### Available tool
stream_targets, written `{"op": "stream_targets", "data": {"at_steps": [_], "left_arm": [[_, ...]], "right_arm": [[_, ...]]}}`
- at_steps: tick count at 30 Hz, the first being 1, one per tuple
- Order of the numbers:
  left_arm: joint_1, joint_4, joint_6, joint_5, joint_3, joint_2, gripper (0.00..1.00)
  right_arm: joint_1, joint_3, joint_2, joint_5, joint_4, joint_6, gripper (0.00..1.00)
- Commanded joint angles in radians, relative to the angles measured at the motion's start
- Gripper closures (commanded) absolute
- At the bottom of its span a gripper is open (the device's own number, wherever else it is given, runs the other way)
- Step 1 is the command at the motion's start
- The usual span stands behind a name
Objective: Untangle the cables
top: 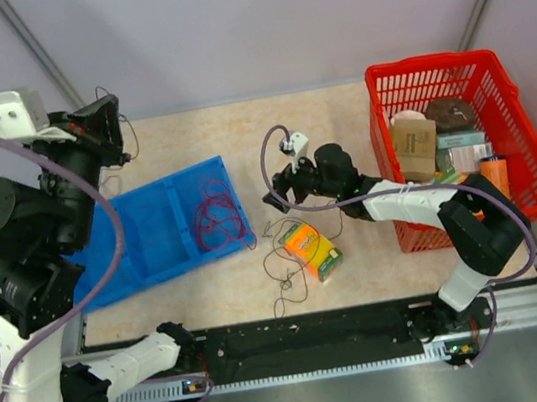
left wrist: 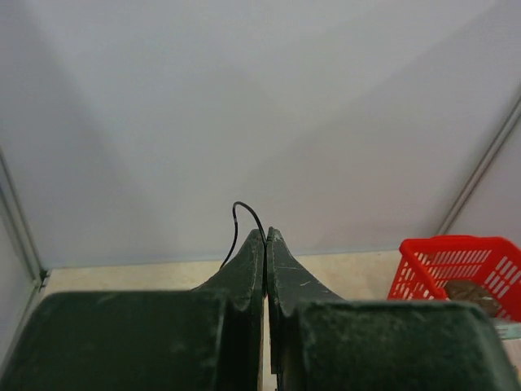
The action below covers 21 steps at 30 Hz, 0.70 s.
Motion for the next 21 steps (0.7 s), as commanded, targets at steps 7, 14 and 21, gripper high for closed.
{"op": "stream_targets", "data": {"at_steps": [7, 14, 21], "left_arm": [[-0.001, 0.036, 0.136, -0.295, -0.18, -0.042, 1.0], [0.001, 0.052, 0.155, -0.494, -0.148, 0.014, 1.0], [0.057, 0.036, -0.017, -0.521, -0.327, -0.027, 1.0]], "right_arm": [[0.003, 0.025, -0.02, 0.057, 0.082, -0.021, 0.2], [-0.016, 0.022, -0.022, 0.089, 0.078, 0.002, 0.2], [-0.019, 0.021, -0.023, 0.097, 0.076, 0.006, 0.21]]}}
